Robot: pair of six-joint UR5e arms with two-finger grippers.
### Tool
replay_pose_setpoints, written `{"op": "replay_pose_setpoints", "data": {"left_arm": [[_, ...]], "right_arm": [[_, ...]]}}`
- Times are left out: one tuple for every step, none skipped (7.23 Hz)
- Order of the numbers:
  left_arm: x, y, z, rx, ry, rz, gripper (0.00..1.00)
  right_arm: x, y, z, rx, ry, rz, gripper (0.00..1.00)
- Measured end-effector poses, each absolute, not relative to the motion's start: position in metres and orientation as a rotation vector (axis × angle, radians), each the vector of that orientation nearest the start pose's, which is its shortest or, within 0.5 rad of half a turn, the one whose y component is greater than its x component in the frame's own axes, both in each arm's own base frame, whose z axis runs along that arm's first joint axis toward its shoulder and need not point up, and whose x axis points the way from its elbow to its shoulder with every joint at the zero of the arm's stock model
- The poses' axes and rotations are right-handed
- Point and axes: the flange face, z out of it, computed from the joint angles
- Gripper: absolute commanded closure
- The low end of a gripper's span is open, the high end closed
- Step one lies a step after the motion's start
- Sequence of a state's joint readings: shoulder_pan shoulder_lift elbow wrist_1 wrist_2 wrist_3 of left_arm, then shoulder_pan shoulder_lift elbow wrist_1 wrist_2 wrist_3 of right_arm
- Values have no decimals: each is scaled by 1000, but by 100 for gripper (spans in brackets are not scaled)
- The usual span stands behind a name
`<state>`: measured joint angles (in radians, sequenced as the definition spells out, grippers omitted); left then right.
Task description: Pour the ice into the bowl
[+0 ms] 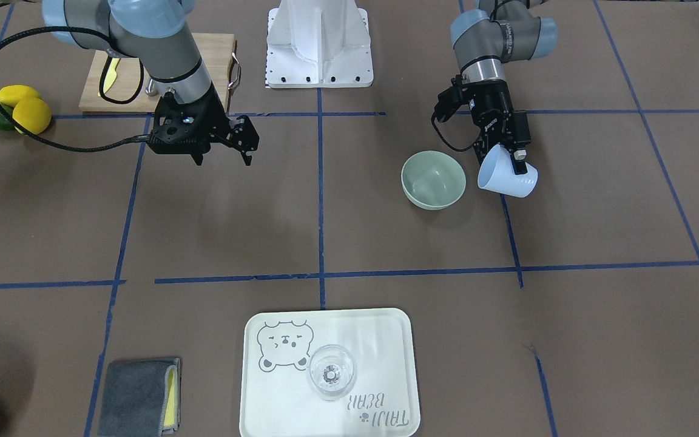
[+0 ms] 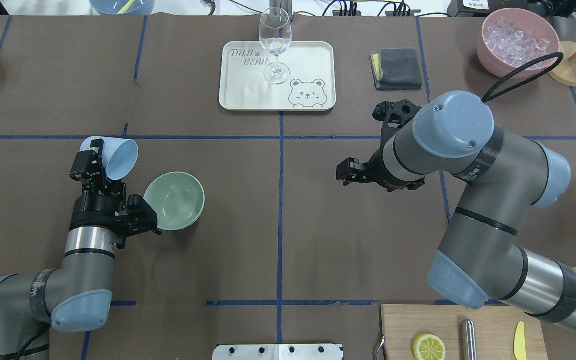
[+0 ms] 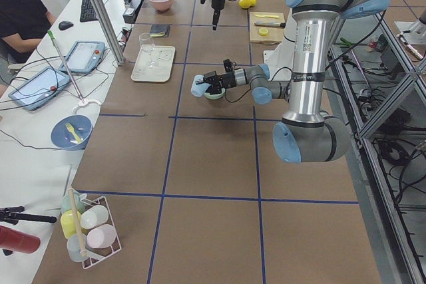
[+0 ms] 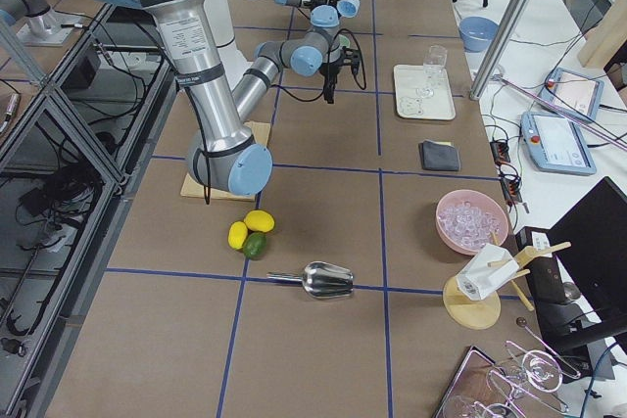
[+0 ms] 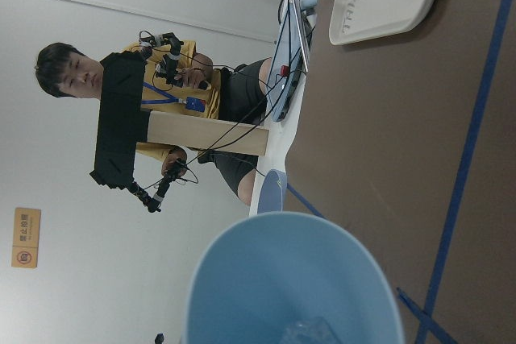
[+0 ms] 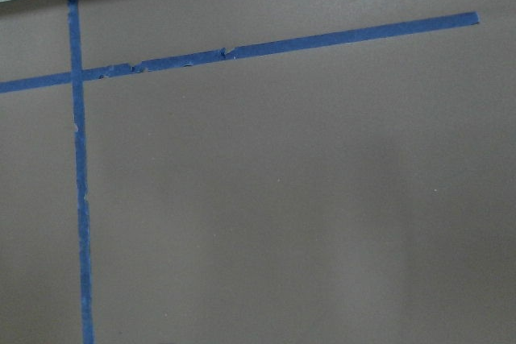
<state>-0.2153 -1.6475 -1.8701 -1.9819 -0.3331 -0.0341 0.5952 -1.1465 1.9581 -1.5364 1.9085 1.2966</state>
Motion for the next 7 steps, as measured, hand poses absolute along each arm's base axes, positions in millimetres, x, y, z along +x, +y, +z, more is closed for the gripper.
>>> {"op": "replay_pose_setpoints", "data": {"left_arm": [[431,-326,394,1279,-516,675,100],[433,-323,393,1275,-573,725,100],[434,-320,393,1270,-630,771,100],[435,-319,394,1261,-685,816,100],[435,-317,393,1252,-734,852,100],[435,-316,392,1244,-770,880,100],[435,-316,392,1237,-800,902,100]], "right_arm": [[-424,-409,253,66,-898,156,0],[-424,-409,253,67,-901,156,0],[-424,-410,252,67,-902,157,0],[-424,-410,252,67,-903,158,0],[-424,-410,252,66,-903,161,0],[-424,-410,252,65,-903,163,0],[-424,-410,252,63,-902,164,0]]}}
